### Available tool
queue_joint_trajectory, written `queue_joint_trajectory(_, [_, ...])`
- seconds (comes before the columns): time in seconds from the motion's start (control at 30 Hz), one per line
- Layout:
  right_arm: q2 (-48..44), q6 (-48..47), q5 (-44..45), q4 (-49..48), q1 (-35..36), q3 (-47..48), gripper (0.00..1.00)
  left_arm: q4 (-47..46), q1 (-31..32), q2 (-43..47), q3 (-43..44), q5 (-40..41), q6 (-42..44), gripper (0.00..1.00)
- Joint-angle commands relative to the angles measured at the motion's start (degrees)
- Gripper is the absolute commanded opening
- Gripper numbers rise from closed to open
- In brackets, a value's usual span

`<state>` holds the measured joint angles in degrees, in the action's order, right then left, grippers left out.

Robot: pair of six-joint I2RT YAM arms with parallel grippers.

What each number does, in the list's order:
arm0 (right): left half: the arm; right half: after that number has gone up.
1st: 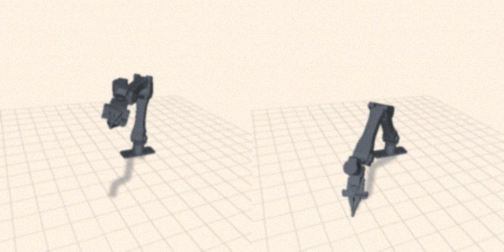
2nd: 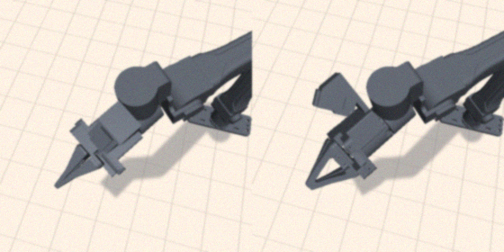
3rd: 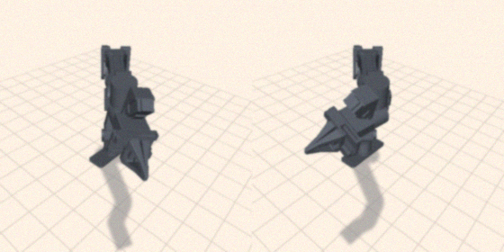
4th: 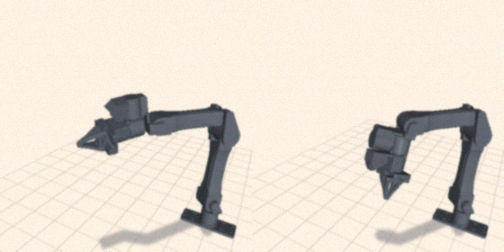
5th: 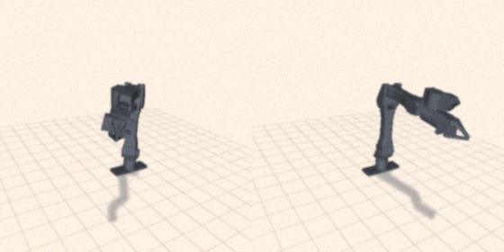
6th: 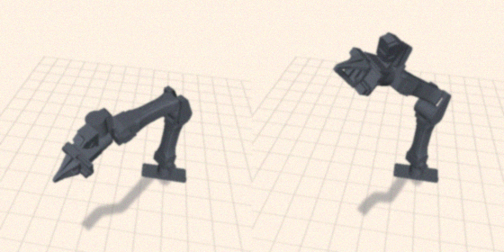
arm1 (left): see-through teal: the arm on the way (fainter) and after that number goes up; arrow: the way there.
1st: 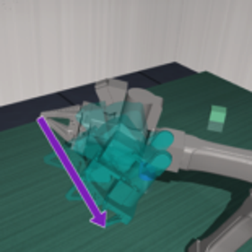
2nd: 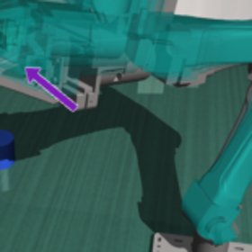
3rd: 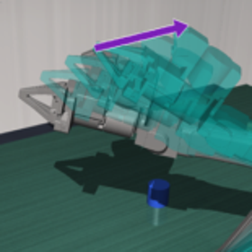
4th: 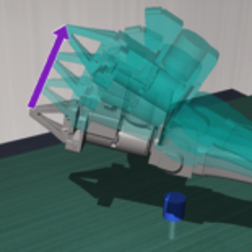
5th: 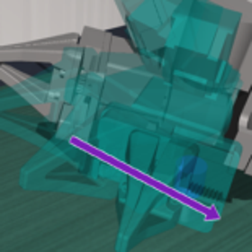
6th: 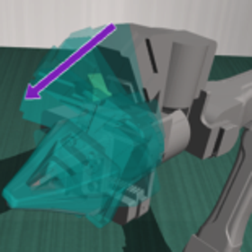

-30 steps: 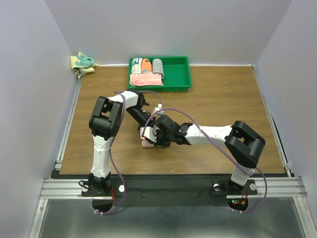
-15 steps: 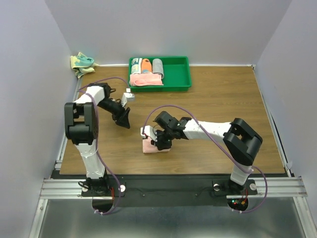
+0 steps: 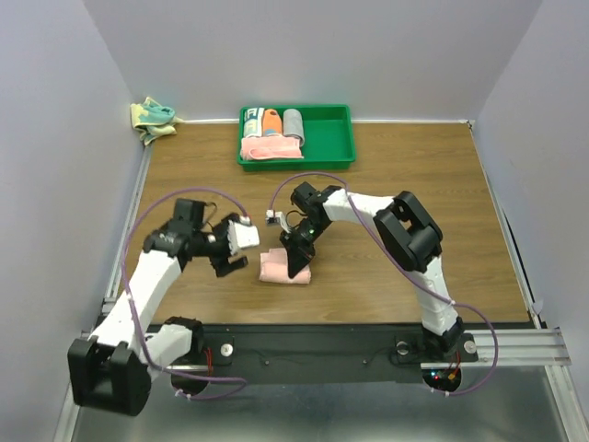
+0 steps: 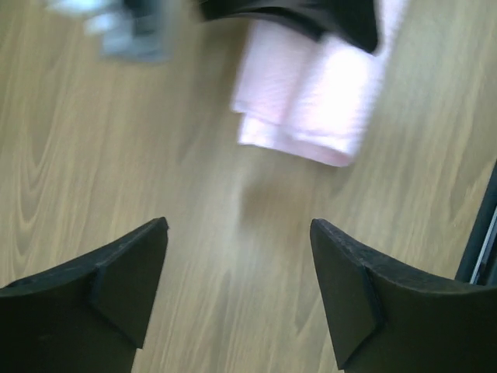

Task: Roll the towels
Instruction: Roll the towel

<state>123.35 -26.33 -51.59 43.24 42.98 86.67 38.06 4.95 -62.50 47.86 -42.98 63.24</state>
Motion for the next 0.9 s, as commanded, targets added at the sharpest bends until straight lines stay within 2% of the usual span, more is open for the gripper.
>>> queue_joint_trajectory(0.0, [8.0,-2.2,-6.1,12.5,-1.3,3.1,0.01,-8.6,13.5,12.3,-10.7,11.1,2.2,0.90])
queue_joint_trajectory(0.1, [12.0,-3.6,-8.0,14.9,-2.6,6.3,0.00,-13.5,20.6,18.7,-16.5,16.1,1.6,0.94])
queue_joint_trajectory(0.17, [13.8,-3.6,-9.7,16.3,-3.3,8.1,0.01,-16.1,27.7,19.3,-18.8,20.0,0.9,0.95])
queue_joint_trajectory(0.3, [17.3,-3.6,-11.1,17.4,-4.7,9.9,0.01,-22.7,36.5,13.1,-19.3,24.7,-2.1,0.93])
queue_joint_trajectory(0.4, [18.4,-3.6,-11.6,18.2,-5.3,10.9,0.01,-27.7,41.3,7.0,-18.8,27.7,-4.0,0.86])
queue_joint_trajectory(0.6, [20.2,-4.6,-12.0,19.5,-5.5,11.5,0.01,-33.9,44.8,-4.2,-16.9,32.2,-5.6,0.78])
queue_joint_trajectory(0.73, [20.3,-5.2,-12.5,19.9,-5.9,11.3,0.02,-35.3,45.2,-9.0,-16.0,34.1,-6.0,0.67])
queue_joint_trajectory(0.8, [20.0,-5.4,-12.2,20.0,-6.2,11.3,0.04,-34.5,45.3,-10.2,-15.8,33.8,-6.0,0.55])
queue_joint_trajectory(0.83, [19.8,-5.4,-12.0,20.1,-6.5,11.3,0.06,-33.8,45.3,-10.7,-15.8,33.6,-5.6,0.44])
queue_joint_trajectory(0.87, [19.5,-5.2,-12.0,20.0,-6.8,11.3,0.08,-33.0,45.3,-11.0,-15.4,33.0,-5.6,0.39])
